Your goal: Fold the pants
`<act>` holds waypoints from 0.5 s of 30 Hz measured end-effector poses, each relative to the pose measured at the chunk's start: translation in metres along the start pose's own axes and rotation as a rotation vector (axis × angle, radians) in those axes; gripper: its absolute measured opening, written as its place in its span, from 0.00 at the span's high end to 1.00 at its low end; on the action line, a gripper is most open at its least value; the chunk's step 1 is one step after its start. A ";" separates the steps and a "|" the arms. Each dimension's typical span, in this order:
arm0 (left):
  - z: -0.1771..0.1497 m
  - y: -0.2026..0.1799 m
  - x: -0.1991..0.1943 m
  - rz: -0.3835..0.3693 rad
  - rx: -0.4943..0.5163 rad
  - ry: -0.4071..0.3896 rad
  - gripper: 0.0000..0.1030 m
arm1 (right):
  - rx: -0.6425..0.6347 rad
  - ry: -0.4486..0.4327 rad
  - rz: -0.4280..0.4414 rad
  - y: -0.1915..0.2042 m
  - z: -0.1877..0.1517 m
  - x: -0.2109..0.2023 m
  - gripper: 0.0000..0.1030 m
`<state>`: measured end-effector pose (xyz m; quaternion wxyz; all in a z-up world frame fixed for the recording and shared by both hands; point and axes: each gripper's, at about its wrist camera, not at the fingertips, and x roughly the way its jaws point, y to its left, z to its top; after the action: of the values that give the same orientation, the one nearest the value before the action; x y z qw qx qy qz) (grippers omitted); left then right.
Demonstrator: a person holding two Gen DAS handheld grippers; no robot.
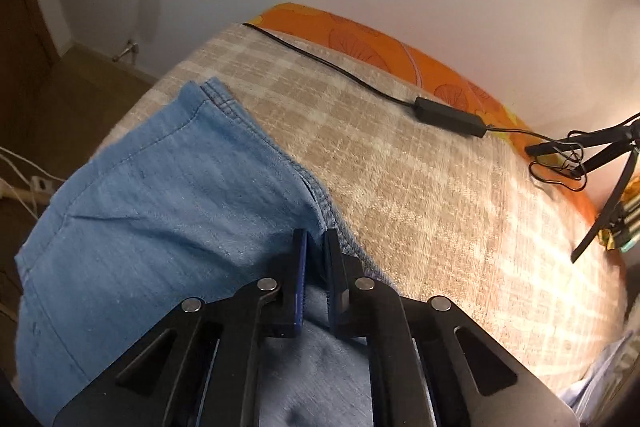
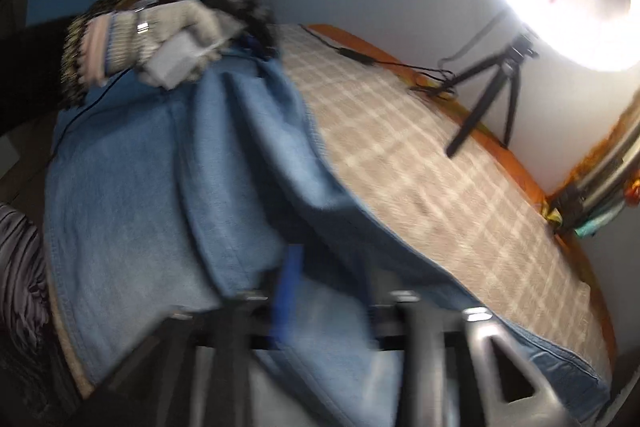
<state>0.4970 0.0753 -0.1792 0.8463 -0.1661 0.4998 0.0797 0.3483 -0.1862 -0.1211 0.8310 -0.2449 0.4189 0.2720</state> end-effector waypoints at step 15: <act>-0.009 0.013 -0.027 -0.060 0.016 -0.074 0.98 | -0.074 0.097 0.006 -0.081 -0.007 0.058 0.22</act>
<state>0.4722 0.0853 -0.1620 0.8675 -0.1711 0.4636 0.0564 0.4267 -0.2356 -0.1586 0.7992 -0.2871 0.4491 0.2777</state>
